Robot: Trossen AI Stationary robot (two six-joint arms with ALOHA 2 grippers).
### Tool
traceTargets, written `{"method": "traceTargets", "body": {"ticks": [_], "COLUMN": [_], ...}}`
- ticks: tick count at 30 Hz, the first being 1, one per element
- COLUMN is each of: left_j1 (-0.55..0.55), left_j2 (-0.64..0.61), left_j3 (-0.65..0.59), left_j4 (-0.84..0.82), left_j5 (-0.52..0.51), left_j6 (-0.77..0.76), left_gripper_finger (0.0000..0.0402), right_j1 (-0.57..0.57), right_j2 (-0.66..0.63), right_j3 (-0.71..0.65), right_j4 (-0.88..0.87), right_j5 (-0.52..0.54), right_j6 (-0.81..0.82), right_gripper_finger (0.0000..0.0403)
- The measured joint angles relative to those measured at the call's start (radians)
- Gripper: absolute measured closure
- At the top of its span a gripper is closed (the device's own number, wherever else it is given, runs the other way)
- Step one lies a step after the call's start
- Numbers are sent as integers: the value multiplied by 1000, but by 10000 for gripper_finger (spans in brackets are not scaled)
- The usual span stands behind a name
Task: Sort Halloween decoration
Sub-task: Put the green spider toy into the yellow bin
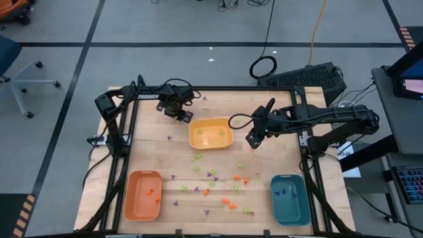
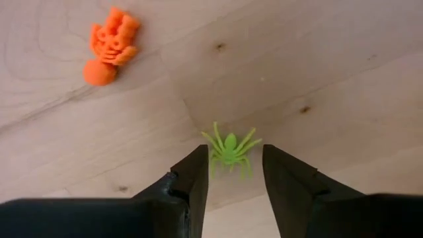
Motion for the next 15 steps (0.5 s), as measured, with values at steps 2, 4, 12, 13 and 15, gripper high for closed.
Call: {"method": "traceTargets", "body": {"ticks": [2, 4, 12, 13, 15], "left_j1": [0, 0, 0, 0, 0], "left_j2": [0, 0, 0, 0, 0], "left_j3": [0, 0, 0, 0, 0], "left_j4": [0, 0, -1, -1, -1], "left_j5": [8, 10, 14, 14, 14], "left_j6": [5, 7, 24, 24, 24], "left_gripper_finger": [267, 267, 267, 267, 267], "right_j1": [0, 0, 0, 0, 0], "right_j2": [0, 0, 0, 0, 0], "right_j3": [0, 0, 0, 0, 0], "right_j4": [0, 0, 0, 0, 0], "right_j5": [0, 0, 0, 0, 0], "right_j6": [0, 0, 0, 0, 0], "right_gripper_finger": [234, 234, 234, 234, 234]}}
